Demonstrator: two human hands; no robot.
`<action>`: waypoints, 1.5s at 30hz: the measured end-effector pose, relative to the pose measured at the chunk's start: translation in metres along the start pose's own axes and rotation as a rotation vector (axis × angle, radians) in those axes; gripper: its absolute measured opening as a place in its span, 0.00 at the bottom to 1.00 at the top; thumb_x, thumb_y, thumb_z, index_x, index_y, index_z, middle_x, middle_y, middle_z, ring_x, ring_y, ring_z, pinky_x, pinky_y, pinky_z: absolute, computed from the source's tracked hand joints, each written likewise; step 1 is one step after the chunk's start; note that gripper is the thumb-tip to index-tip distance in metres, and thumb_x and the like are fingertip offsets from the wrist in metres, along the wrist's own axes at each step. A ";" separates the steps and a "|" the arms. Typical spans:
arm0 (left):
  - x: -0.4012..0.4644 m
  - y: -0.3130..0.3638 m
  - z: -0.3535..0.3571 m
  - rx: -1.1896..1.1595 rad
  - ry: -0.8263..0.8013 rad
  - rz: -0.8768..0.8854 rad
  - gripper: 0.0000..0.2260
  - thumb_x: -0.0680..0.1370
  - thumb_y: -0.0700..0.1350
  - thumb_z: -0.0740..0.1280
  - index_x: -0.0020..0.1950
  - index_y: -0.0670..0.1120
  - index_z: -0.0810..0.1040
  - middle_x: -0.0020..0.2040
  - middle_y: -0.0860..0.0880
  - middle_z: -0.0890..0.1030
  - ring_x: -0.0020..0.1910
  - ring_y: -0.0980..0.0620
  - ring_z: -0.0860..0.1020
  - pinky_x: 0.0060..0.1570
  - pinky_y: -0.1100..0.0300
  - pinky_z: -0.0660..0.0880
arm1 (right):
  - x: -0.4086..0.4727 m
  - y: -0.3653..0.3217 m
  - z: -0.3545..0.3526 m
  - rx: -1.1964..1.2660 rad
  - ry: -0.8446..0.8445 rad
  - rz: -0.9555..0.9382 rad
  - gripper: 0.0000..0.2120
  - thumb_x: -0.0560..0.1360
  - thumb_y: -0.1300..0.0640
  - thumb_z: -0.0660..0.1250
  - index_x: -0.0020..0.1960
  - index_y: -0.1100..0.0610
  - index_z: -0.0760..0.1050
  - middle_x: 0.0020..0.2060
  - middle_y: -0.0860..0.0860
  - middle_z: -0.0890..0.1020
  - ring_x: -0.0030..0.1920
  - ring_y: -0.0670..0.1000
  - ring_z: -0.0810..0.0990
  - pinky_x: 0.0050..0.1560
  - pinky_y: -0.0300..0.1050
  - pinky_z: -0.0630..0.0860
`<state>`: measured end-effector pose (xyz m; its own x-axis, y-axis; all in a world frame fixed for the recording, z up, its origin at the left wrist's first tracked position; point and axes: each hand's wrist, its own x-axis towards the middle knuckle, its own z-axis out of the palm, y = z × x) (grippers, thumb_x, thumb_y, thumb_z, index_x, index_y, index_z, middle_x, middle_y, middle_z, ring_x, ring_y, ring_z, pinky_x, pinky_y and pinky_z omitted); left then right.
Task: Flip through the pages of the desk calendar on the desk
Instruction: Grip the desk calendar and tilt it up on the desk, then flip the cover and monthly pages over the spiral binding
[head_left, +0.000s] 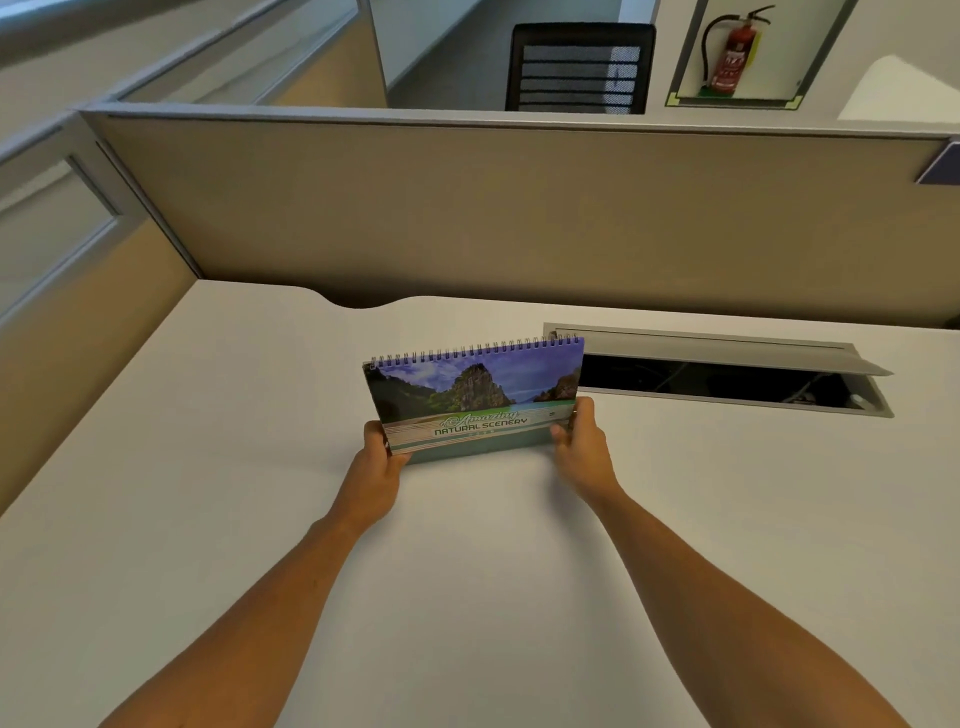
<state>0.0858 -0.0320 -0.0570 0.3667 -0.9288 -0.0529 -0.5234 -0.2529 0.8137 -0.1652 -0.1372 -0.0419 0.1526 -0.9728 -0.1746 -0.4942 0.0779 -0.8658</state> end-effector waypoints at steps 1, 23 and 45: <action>0.002 -0.003 0.001 0.005 0.015 0.000 0.14 0.79 0.37 0.60 0.63 0.42 0.62 0.61 0.41 0.77 0.53 0.44 0.76 0.49 0.58 0.72 | 0.003 0.000 0.002 -0.002 0.005 -0.009 0.11 0.80 0.65 0.58 0.62 0.60 0.64 0.61 0.58 0.78 0.57 0.57 0.76 0.50 0.45 0.70; 0.011 -0.023 0.017 0.148 0.084 -0.055 0.09 0.80 0.48 0.59 0.58 0.47 0.67 0.61 0.42 0.78 0.55 0.40 0.76 0.48 0.55 0.70 | -0.029 0.003 0.036 0.330 0.270 -0.045 0.20 0.78 0.57 0.67 0.70 0.55 0.73 0.62 0.50 0.81 0.59 0.47 0.79 0.58 0.28 0.72; 0.004 -0.034 0.014 0.061 0.032 -0.329 0.23 0.77 0.46 0.65 0.71 0.44 0.66 0.69 0.41 0.71 0.66 0.41 0.70 0.63 0.52 0.66 | -0.065 -0.053 -0.047 0.753 -0.006 -0.188 0.12 0.76 0.45 0.63 0.41 0.50 0.80 0.45 0.51 0.86 0.50 0.51 0.83 0.50 0.44 0.80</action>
<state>0.0945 -0.0312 -0.0932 0.5474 -0.7858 -0.2880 -0.4174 -0.5546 0.7198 -0.1893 -0.0889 0.0378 0.1819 -0.9833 0.0063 0.2551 0.0410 -0.9660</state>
